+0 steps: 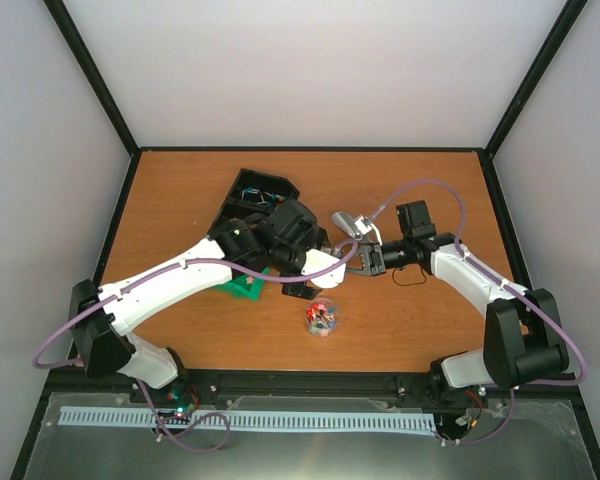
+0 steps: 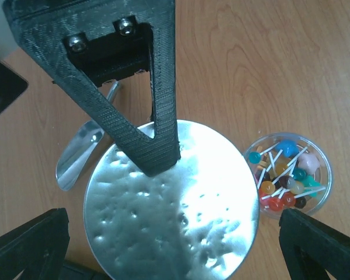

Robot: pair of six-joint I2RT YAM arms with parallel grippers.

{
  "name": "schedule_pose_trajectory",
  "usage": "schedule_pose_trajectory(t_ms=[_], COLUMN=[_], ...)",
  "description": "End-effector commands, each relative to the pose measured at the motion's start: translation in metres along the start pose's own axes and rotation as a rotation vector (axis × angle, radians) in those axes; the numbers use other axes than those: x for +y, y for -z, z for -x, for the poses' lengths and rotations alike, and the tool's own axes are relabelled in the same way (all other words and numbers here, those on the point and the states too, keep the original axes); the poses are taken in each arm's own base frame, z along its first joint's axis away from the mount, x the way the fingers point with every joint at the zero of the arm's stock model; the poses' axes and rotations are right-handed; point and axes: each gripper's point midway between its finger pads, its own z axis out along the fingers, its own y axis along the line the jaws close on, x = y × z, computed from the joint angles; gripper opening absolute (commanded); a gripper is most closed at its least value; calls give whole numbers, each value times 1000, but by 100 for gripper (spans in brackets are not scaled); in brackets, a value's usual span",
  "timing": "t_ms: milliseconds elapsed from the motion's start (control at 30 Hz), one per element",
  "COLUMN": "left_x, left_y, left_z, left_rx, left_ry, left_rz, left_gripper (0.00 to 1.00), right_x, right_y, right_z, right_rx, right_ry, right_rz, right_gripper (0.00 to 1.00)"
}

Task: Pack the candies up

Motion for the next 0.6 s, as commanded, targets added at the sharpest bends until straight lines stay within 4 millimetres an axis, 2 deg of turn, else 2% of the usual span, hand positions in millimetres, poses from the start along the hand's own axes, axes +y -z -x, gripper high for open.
schedule_pose_trajectory(t_ms=[0, 333, 567], left_x=[7, 4, 5], left_y=[1, -16, -13], left_z=[12, 15, 17], left_rx=[-12, 25, 20], left_ry=[-76, -94, -80], left_rz=[32, 35, 47], left_gripper=[100, 98, 94], right_x=[9, 14, 13], right_y=[1, 2, 3], right_z=[0, -3, -5], right_rx=[-3, -6, -7], right_ry=[0, 11, 11], right_rz=[38, 37, 31], right_gripper=[3, 3, 3])
